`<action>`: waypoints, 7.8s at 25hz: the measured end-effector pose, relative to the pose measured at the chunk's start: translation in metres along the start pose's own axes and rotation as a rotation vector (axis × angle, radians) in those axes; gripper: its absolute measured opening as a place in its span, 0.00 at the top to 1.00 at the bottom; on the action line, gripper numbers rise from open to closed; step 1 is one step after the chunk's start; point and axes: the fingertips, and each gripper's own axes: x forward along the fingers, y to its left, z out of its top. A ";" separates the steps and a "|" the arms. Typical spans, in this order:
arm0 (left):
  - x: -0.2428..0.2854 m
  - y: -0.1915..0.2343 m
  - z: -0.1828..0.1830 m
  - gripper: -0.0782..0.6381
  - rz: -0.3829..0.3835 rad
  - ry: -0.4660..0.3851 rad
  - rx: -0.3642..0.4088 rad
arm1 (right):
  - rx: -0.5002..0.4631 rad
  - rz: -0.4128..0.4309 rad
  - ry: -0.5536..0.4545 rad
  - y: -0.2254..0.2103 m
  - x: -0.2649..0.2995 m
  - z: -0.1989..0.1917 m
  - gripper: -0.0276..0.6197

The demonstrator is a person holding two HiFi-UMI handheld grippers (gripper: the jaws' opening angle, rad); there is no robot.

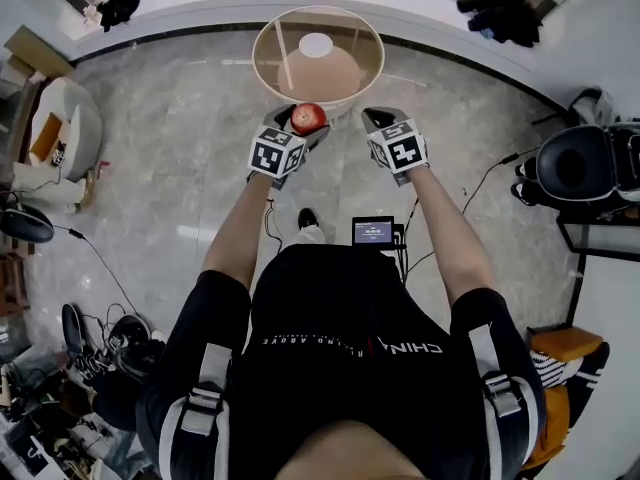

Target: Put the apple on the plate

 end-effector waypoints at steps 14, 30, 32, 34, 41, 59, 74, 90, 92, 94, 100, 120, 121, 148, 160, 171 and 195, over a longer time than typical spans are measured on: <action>0.098 0.142 0.059 0.33 -0.035 0.023 -0.001 | 0.060 0.011 0.029 -0.077 0.135 0.075 0.91; 0.300 0.279 0.208 0.33 0.079 0.026 -0.102 | -0.013 0.154 0.072 -0.292 0.305 0.179 0.91; 0.320 0.291 0.220 0.33 0.088 0.017 -0.125 | -0.015 0.171 0.073 -0.309 0.323 0.189 0.91; 0.334 0.303 0.229 0.33 0.092 0.020 -0.135 | -0.019 0.181 0.077 -0.321 0.339 0.198 0.91; 0.352 0.352 0.233 0.33 0.087 0.048 -0.146 | 0.019 0.194 0.095 -0.335 0.383 0.214 0.91; 0.366 0.412 0.225 0.33 -0.008 0.099 -0.109 | 0.137 0.117 0.110 -0.336 0.426 0.240 0.91; 0.491 0.477 0.145 0.33 -0.008 0.192 -0.044 | 0.200 0.171 0.120 -0.373 0.550 0.193 0.91; 0.687 0.533 -0.058 0.33 -0.011 0.312 0.009 | 0.249 0.120 0.225 -0.412 0.737 0.013 0.91; 0.692 0.536 -0.062 0.33 0.005 0.307 0.006 | 0.253 0.125 0.227 -0.412 0.743 0.012 0.91; 0.696 0.540 -0.068 0.33 0.018 0.310 0.011 | 0.254 0.132 0.229 -0.411 0.748 0.010 0.91; 0.708 0.546 -0.083 0.33 0.042 0.309 0.001 | 0.258 0.151 0.254 -0.403 0.759 -0.009 0.91; 0.599 0.502 0.012 0.34 0.007 0.322 0.016 | 0.198 0.169 0.298 -0.388 0.674 0.067 0.91; 0.580 0.491 0.028 0.34 -0.012 0.327 0.009 | 0.195 0.170 0.305 -0.383 0.655 0.081 0.91; 0.387 0.368 0.218 0.87 0.023 0.161 0.028 | 0.025 0.128 0.120 -0.351 0.406 0.214 0.91; 0.327 0.300 0.172 0.87 0.085 0.175 -0.012 | 0.030 0.199 0.127 -0.306 0.349 0.169 0.91; 0.161 0.220 0.091 0.87 -0.075 0.116 -0.029 | 0.068 0.119 0.127 -0.142 0.270 0.137 0.91; 0.130 0.120 0.040 0.87 0.015 0.170 -0.003 | -0.031 0.131 0.165 -0.076 0.158 0.057 0.91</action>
